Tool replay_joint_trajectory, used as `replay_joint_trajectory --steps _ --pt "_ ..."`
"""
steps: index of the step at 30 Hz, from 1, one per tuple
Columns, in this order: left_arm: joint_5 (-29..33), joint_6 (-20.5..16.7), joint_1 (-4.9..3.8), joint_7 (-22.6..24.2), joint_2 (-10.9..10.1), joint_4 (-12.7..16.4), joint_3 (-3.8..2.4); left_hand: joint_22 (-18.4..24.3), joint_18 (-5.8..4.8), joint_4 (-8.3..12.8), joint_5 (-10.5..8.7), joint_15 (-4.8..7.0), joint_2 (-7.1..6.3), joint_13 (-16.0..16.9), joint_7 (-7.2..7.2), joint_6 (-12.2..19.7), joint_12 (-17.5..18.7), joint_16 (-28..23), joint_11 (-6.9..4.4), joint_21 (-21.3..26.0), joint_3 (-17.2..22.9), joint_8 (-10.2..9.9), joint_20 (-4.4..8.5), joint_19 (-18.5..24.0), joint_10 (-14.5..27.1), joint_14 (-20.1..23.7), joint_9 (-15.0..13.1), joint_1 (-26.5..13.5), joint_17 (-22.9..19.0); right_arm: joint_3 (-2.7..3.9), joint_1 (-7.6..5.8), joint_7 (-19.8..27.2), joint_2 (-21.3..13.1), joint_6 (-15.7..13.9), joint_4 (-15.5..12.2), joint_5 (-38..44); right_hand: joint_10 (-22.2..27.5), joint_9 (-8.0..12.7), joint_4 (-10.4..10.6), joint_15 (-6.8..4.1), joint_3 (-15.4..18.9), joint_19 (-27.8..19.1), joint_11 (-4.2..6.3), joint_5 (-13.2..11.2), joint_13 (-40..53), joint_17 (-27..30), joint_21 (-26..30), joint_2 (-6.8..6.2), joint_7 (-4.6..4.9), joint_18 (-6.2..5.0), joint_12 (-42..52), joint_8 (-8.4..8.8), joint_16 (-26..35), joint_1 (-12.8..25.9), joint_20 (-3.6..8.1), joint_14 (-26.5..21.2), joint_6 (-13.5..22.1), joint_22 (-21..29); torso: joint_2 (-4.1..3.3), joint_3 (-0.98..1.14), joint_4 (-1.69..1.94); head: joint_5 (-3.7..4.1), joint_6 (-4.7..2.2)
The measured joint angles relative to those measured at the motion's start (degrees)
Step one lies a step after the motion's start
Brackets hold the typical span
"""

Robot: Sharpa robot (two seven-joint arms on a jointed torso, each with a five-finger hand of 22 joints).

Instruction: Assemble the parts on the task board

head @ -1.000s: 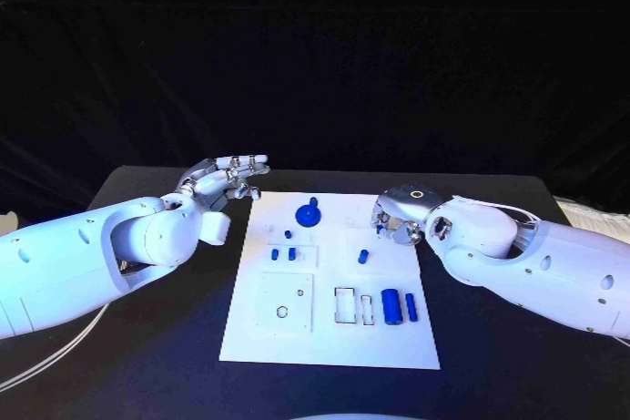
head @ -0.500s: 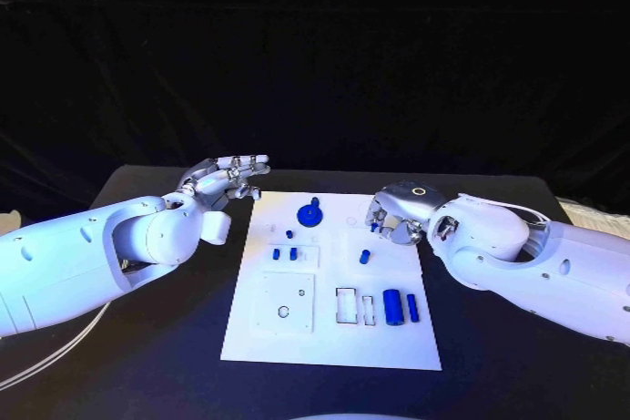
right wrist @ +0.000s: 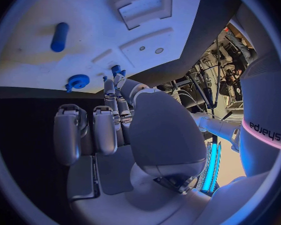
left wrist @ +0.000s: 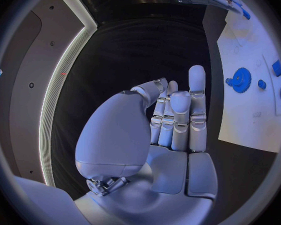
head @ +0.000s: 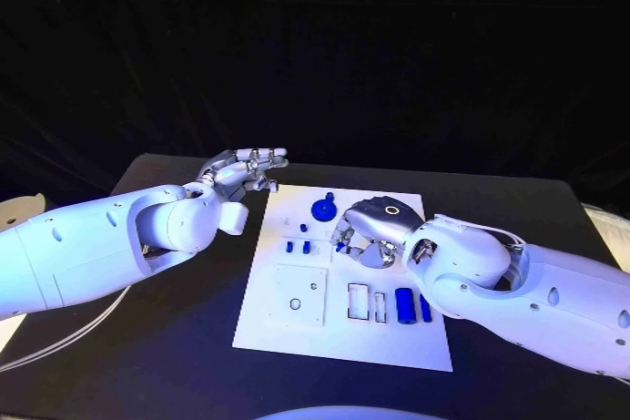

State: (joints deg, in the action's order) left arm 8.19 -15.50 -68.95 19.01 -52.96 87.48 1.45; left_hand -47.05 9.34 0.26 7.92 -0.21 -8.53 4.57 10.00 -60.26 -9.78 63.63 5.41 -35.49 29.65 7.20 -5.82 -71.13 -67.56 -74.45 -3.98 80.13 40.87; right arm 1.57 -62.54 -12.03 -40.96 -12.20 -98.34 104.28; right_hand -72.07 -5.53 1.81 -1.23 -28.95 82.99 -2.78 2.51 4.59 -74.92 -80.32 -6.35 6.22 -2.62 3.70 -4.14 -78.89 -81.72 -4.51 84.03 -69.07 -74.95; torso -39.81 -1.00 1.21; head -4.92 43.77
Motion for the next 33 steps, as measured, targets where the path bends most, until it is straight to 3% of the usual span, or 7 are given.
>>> replay_joint_trajectory --steps 6,13,21,33 --pt "0.0 0.1 0.00 0.0 0.1 0.2 0.00 0.0 0.00 0.0 0.00 0.00 0.00 0.0 0.00 0.0 0.0 0.0 0.00 0.0 0.0 0.0 0.00 0.0 0.0 0.0 0.0 0.0 0.0 -0.06 2.91 0.9 3.2 0.1 1.0 -0.2 -0.2 0.0 0.0 0.00 0.0 0.0 -0.20 0.2 -0.1 0.0 0.0 0.00 0.00 0.00 0.0 -0.10 0.0 0.0 0.00 0.0 0.0 0.0 0.03 -0.07 0.04 -1.89 1.31" --pt "0.0 0.1 0.00 -0.1 0.2 0.4 0.00 0.0 0.00 0.0 0.00 0.00 0.00 0.0 0.00 0.0 0.0 0.0 0.00 0.0 0.0 0.0 0.00 0.0 0.0 0.0 0.0 0.0 0.0 -0.23 4.97 1.9 5.8 0.3 2.9 -0.4 -0.2 0.0 -0.2 0.00 -0.2 0.0 -0.20 0.3 -0.2 0.0 0.0 -0.01 0.03 0.00 0.0 -0.26 0.0 0.0 0.00 0.0 0.0 0.0 0.04 -0.07 0.07 -3.18 1.96" --pt "0.0 0.2 0.00 -0.1 0.2 0.5 0.00 0.1 0.00 0.0 0.00 0.00 0.00 0.0 0.00 0.0 0.0 0.0 0.00 0.0 0.0 0.0 0.00 0.0 0.0 0.0 0.0 0.0 -0.1 -0.33 5.76 2.6 6.8 0.7 4.5 -0.5 -0.2 0.0 -0.2 0.00 -0.2 0.0 -0.21 0.3 -0.2 0.0 0.0 -0.01 0.04 0.00 -0.1 -0.25 0.0 0.0 0.00 0.0 0.0 0.0 0.04 -0.03 -0.04 -3.74 2.17" --pt "0.0 0.4 -0.01 -0.2 0.2 0.5 0.00 0.0 0.00 0.0 0.00 -0.01 0.00 0.0 0.00 0.0 0.0 0.0 0.00 0.0 0.0 0.0 0.00 0.0 0.0 0.0 0.0 0.0 -0.1 -0.35 5.89 2.8 7.0 1.5 5.1 -0.4 -0.2 0.0 -0.2 0.00 -0.2 0.0 -0.21 0.3 -0.2 0.0 0.0 -0.17 0.07 0.00 -0.1 -0.14 0.0 0.2 0.00 0.0 0.0 0.0 0.03 0.03 -0.07 -4.06 2.52"
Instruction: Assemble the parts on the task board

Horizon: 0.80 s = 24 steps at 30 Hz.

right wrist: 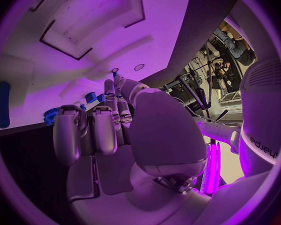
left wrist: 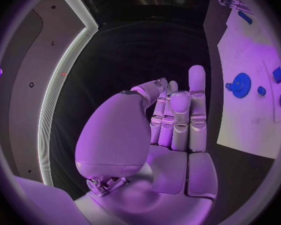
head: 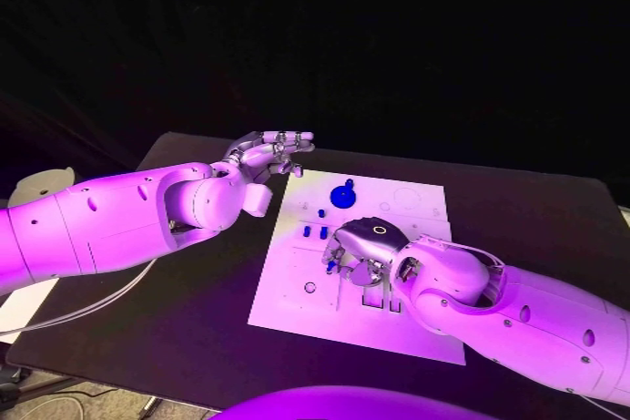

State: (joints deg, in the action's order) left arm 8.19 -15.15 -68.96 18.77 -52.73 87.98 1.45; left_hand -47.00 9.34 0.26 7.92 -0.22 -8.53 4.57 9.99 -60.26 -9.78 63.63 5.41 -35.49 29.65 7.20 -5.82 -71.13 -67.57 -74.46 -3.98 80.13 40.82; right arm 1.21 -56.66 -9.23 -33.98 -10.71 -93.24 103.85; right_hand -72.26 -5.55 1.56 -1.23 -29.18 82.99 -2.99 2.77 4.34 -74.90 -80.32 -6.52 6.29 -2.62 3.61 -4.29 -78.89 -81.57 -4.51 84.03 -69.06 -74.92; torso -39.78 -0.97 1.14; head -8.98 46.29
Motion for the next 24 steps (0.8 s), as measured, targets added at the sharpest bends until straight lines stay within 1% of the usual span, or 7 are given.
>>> replay_joint_trajectory --steps 10,12,16,24 --pt "0.0 0.1 0.00 -0.1 0.0 -0.1 0.00 0.0 0.00 0.0 0.00 0.00 0.00 0.0 0.00 0.0 0.0 0.0 0.00 0.0 0.0 0.0 0.00 0.0 0.0 0.0 0.0 0.0 0.0 -0.01 0.01 0.1 0.0 0.8 -0.1 0.0 0.0 0.0 0.0 0.00 0.0 0.0 -0.01 0.0 0.0 0.0 0.0 -0.07 0.18 0.00 0.0 0.23 0.0 0.1 0.00 0.0 0.0 0.0 -0.02 0.00 0.00 -0.15 0.26" --pt "0.0 0.1 0.00 -0.2 0.0 -0.1 0.00 0.0 0.01 0.0 0.00 0.00 0.00 0.0 0.00 0.0 0.0 0.0 0.19 0.2 0.0 0.0 0.00 0.0 0.2 0.0 0.0 0.0 0.0 -0.02 0.01 0.1 0.1 1.0 -0.1 0.0 0.0 0.0 0.0 0.00 0.0 0.0 -0.01 0.0 0.0 0.0 0.0 -0.07 0.25 0.00 0.0 0.24 0.0 0.1 0.00 0.0 -0.1 0.0 -0.02 0.01 0.01 -0.16 0.27" --pt "0.0 0.1 0.00 -0.2 0.0 -0.1 0.00 0.0 0.00 0.0 0.00 0.00 0.00 0.0 0.00 0.0 0.0 0.0 0.21 0.2 0.0 0.0 0.00 0.0 0.2 0.0 0.0 0.0 -0.1 -0.07 0.01 0.0 0.2 1.4 0.3 0.0 0.0 0.0 0.0 0.00 0.0 0.0 -0.01 0.0 0.0 0.0 0.0 -0.08 0.25 0.00 0.0 0.30 0.0 0.1 0.00 0.0 -0.1 0.0 -0.01 -0.03 0.02 -0.24 0.33" --pt "0.0 0.1 0.00 -0.2 0.0 0.0 0.00 0.0 0.00 0.0 0.00 0.00 0.00 0.0 0.00 0.0 0.0 0.0 0.21 0.2 0.0 0.0 0.00 0.0 0.2 0.0 0.0 0.0 -0.1 -0.19 -0.04 -0.1 0.8 1.9 0.9 0.1 0.0 0.0 0.0 0.00 0.0 0.0 -0.05 -0.1 -0.1 0.0 0.0 -0.08 0.26 0.00 0.0 0.11 0.0 0.1 0.00 0.0 -0.1 0.0 0.00 -0.03 0.04 -0.32 0.47"
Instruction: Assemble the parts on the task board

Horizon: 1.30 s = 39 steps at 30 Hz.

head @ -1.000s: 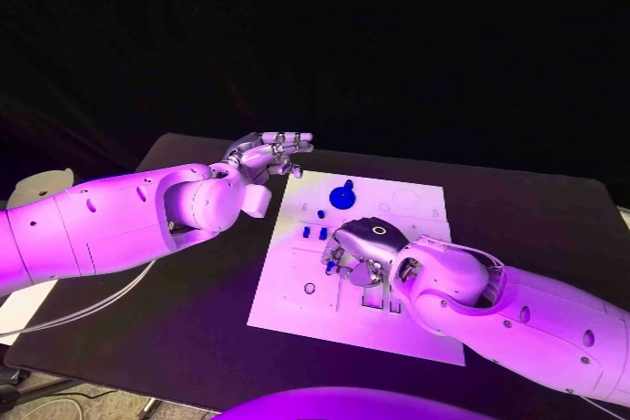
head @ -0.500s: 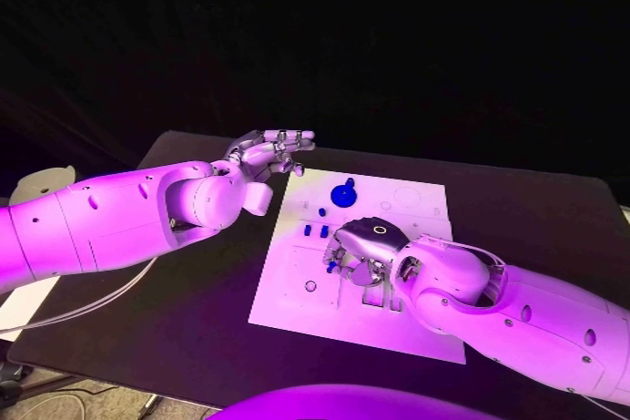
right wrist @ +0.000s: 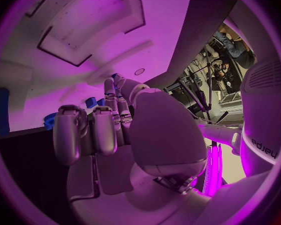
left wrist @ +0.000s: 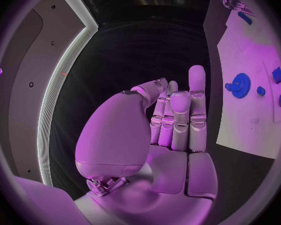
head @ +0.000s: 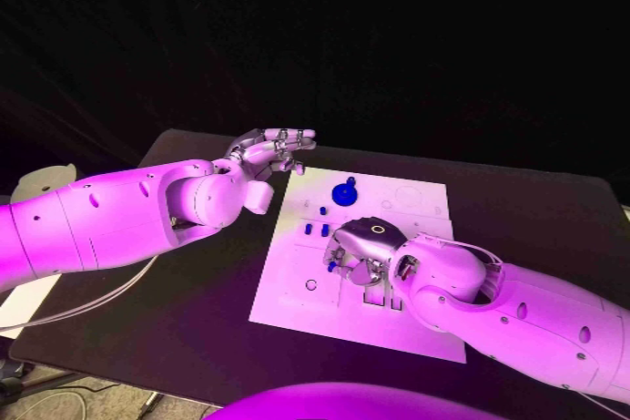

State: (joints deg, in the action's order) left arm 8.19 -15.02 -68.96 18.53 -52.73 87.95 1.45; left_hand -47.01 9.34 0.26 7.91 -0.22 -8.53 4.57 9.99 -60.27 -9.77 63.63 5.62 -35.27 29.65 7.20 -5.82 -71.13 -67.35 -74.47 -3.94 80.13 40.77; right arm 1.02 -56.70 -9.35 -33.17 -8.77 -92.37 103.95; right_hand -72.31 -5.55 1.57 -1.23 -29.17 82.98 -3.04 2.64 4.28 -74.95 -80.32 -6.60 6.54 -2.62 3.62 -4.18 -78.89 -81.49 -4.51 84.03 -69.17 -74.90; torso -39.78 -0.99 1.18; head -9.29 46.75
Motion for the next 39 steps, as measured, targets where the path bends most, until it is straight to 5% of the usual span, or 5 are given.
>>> replay_joint_trajectory --steps 11,14,18,27,39 --pt "0.0 0.0 -0.01 -0.1 0.0 0.0 0.00 0.0 0.01 0.2 0.00 -0.20 0.00 0.0 0.01 0.0 0.0 -0.1 0.00 0.0 0.0 0.0 0.00 0.0 0.0 0.2 0.0 0.0 -0.1 -0.59 -0.20 -0.8 1.0 0.6 0.5 0.4 0.8 0.0 0.0 0.00 0.0 0.0 -0.79 0.0 -0.4 0.0 0.0 -0.15 0.80 0.00 0.1 0.24 0.0 0.7 0.00 0.0 0.9 0.3 -0.01 -0.02 0.02 -0.22 0.14" --pt "0.0 0.1 -0.01 -0.1 0.0 0.0 0.00 0.0 0.00 0.3 0.00 -0.22 0.00 0.0 0.20 0.2 0.0 -0.2 0.00 0.0 0.0 0.0 0.00 0.0 0.0 0.2 0.0 0.0 -0.2 -0.72 -0.23 -1.0 1.1 0.6 0.6 0.4 4.0 0.7 0.3 0.89 0.3 -0.8 -1.56 0.0 -0.6 0.1 0.8 -1.13 1.89 0.00 0.0 0.56 0.3 2.5 -0.79 0.0 4.3 1.5 0.00 -0.02 -0.01 -0.26 0.14" --pt "0.0 0.1 -0.01 -0.1 0.0 0.0 0.00 0.0 0.00 0.3 0.00 -0.22 0.00 0.0 0.20 0.2 0.0 -0.2 0.00 0.0 0.0 0.0 0.00 0.0 0.0 0.2 0.0 0.0 -0.2 -0.82 -0.27 -1.2 1.1 0.1 0.7 0.4 10.1 1.8 0.4 2.21 2.3 -4.1 -3.08 0.0 -0.8 1.7 5.2 -2.72 3.23 -2.12 -0.1 0.66 1.6 4.2 -1.95 0.0 9.8 7.9 0.02 -0.01 -0.06 -0.30 0.15" --pt "0.0 0.2 -0.01 -0.2 0.0 0.0 0.00 0.0 0.00 0.3 0.00 -0.22 0.00 0.0 0.20 0.2 -0.2 -0.2 -0.21 0.0 0.0 0.0 0.00 0.0 0.2 0.2 0.0 0.0 -0.2 -1.03 -0.15 -1.7 -0.5 -1.9 -0.3 0.5 13.5 1.7 0.3 2.26 5.1 -5.6 -3.94 0.0 -0.5 4.7 8.2 -3.21 3.57 -2.26 0.8 0.66 3.5 4.0 -2.46 0.0 11.6 12.3 0.01 0.03 0.02 -0.20 -0.02" --pt "0.0 0.3 -0.01 -0.4 -0.4 -0.1 0.00 0.0 0.00 0.3 0.00 -0.22 0.00 0.0 0.20 0.2 -0.2 -0.2 -0.21 0.0 0.0 0.0 0.00 0.0 0.2 0.2 0.0 0.0 -0.1 0.42 -2.91 -2.2 -8.9 -4.3 -6.0 -0.1 12.0 1.6 0.4 2.26 5.9 -5.3 -3.11 0.0 -0.5 4.6 8.2 -2.75 3.33 -2.24 2.5 0.44 3.8 3.5 -2.22 0.0 10.2 11.7 0.01 0.03 -0.12 0.21 -0.40"
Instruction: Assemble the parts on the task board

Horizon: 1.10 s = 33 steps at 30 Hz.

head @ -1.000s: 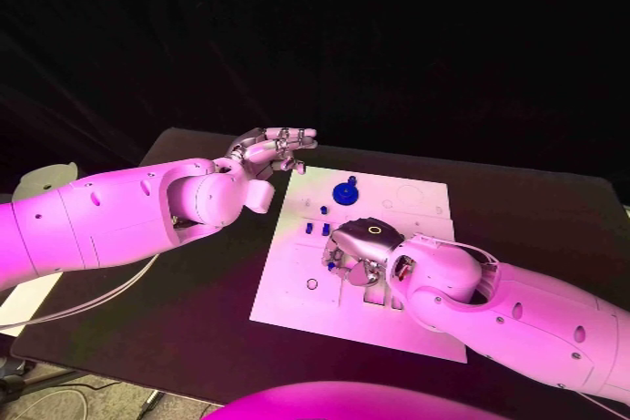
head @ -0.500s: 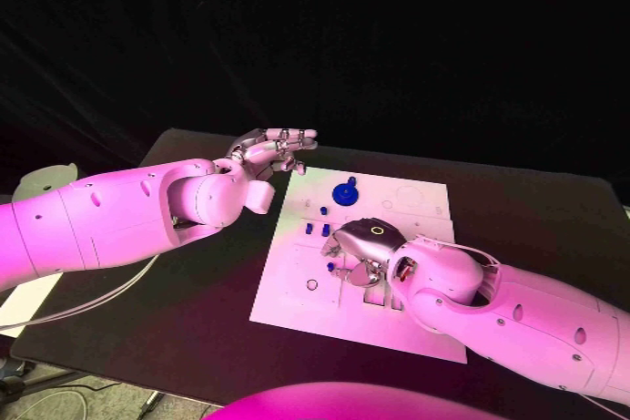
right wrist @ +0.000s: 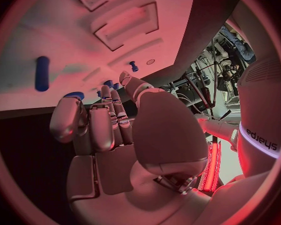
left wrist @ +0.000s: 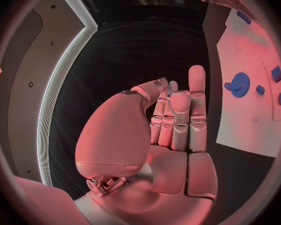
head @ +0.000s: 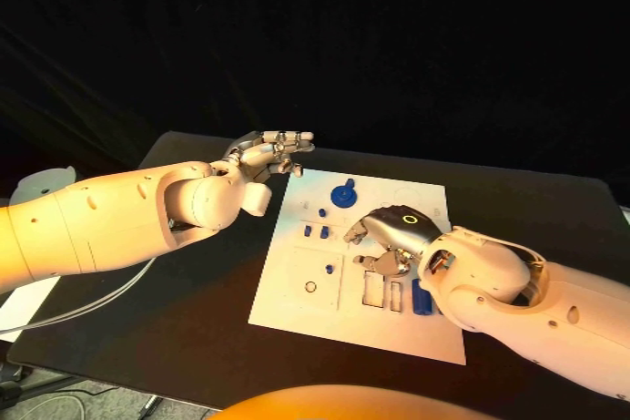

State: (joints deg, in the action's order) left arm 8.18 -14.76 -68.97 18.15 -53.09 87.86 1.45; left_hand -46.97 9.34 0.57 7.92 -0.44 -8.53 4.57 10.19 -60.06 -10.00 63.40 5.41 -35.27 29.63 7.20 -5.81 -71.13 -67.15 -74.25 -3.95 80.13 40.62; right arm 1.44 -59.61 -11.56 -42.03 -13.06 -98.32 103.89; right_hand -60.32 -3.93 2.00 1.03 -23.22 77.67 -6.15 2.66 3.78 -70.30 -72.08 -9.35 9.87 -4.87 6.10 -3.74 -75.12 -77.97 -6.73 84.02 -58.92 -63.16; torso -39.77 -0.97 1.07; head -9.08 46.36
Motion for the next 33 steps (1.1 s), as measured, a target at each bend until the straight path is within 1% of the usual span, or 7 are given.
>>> replay_joint_trajectory --steps 3,5,7,10,17,28,33 --pt "0.0 0.0 0.00 0.0 -0.1 0.0 0.00 0.0 0.00 0.0 0.00 0.00 0.00 0.0 0.00 0.0 0.0 0.0 0.00 0.0 0.0 0.0 0.00 0.0 0.0 0.0 0.0 0.0 0.0 0.24 -1.44 -0.5 -2.4 0.0 -0.5 -0.5 0.0 0.0 0.2 0.00 0.8 0.2 0.00 0.0 -0.1 0.0 0.0 -0.14 -0.01 -0.01 0.0 0.00 0.0 -0.1 0.16 0.0 0.0 0.0 0.01 0.00 -0.08 0.34 -0.19" --pt "0.0 0.0 0.00 0.0 -0.1 0.1 0.00 0.0 0.00 0.0 0.00 0.00 0.00 0.0 0.00 0.0 0.0 0.0 0.00 0.0 0.0 0.0 0.00 0.0 0.0 0.0 0.0 0.0 0.0 0.37 -2.30 -0.9 -4.1 0.1 -0.6 -0.8 0.7 0.0 0.3 0.00 1.7 0.4 0.21 0.0 -0.2 0.1 0.0 -0.58 -0.45 -0.01 -0.2 0.00 0.0 -0.2 -0.04 0.0 0.4 0.0 0.02 0.01 -0.13 0.59 -0.29" --pt "0.0 0.0 0.00 0.0 -0.1 0.1 0.00 0.0 0.00 0.0 0.00 0.00 0.00 0.0 0.00 0.0 0.0 0.0 0.00 0.0 0.0 0.0 0.00 0.0 0.0 0.0 0.0 0.0 0.0 0.43 -2.79 -1.3 -5.4 0.4 -0.5 -1.0 1.7 0.1 0.5 0.00 2.8 0.6 0.61 0.0 -0.2 0.2 0.0 -0.85 -1.03 0.00 -0.8 0.00 0.0 -0.1 0.17 0.0 0.7 0.0 0.03 -0.01 -0.13 0.86 -0.46" --pt "0.0 0.1 0.00 0.0 -0.1 0.1 0.00 0.0 0.00 0.0 0.00 0.00 0.00 0.0 0.00 0.0 0.0 0.0 0.00 0.0 0.0 0.0 0.00 0.0 0.0 0.0 0.0 0.0 0.0 0.43 -3.12 -1.9 -6.7 1.2 -0.3 -1.2 2.1 0.1 0.9 -0.41 4.3 0.8 1.03 0.0 -0.2 0.5 0.0 -1.09 -1.27 0.00 -0.8 0.00 0.0 -0.3 0.38 0.0 0.9 0.0 0.05 -0.01 -0.13 1.10 -0.65" --pt "0.0 0.1 0.01 -0.1 0.0 0.1 0.01 0.0 0.00 0.0 0.00 0.00 0.00 0.0 0.00 0.0 0.0 0.0 0.00 0.0 0.0 0.0 0.00 0.0 0.0 0.0 0.0 0.0 -0.1 0.38 -2.82 -2.5 -7.9 3.0 0.0 -1.7 2.1 0.1 1.6 -0.44 5.4 1.0 1.05 0.0 -0.1 0.9 0.0 -1.09 -1.51 0.00 -0.8 0.00 0.0 -0.4 0.59 0.0 0.8 0.0 0.02 0.04 -0.14 1.34 -0.96" --pt "0.0 0.3 0.01 -0.1 0.1 0.0 0.01 0.0 0.01 0.0 0.00 0.00 0.00 0.0 0.00 0.0 0.0 0.0 0.00 0.0 0.0 0.0 0.00 0.0 0.0 0.0 0.0 0.0 -0.1 0.19 -2.00 -2.4 -6.1 4.1 1.4 -2.0 0.5 0.1 1.7 -0.44 5.5 1.2 1.33 0.0 -0.1 1.5 0.0 0.23 -2.07 0.00 -0.6 0.00 0.6 -1.7 0.79 0.0 0.2 0.0 -0.01 0.01 0.04 1.57 -1.09" --pt "0.0 0.3 0.02 -0.1 0.1 0.0 0.02 0.0 0.01 0.2 0.00 0.00 0.00 0.0 0.00 0.0 0.0 0.0 0.00 0.0 -0.2 0.0 0.00 0.0 0.0 0.0 0.0 0.0 -0.1 0.13 -1.71 -2.2 -5.2 4.5 2.0 -2.1 -2.5 -0.2 2.4 -0.85 4.8 1.4 1.60 0.0 -0.1 1.7 0.0 1.24 -2.34 0.01 0.4 -0.29 0.6 -2.7 0.99 0.0 -2.2 -0.3 -0.02 -0.03 0.04 1.53 -1.03"
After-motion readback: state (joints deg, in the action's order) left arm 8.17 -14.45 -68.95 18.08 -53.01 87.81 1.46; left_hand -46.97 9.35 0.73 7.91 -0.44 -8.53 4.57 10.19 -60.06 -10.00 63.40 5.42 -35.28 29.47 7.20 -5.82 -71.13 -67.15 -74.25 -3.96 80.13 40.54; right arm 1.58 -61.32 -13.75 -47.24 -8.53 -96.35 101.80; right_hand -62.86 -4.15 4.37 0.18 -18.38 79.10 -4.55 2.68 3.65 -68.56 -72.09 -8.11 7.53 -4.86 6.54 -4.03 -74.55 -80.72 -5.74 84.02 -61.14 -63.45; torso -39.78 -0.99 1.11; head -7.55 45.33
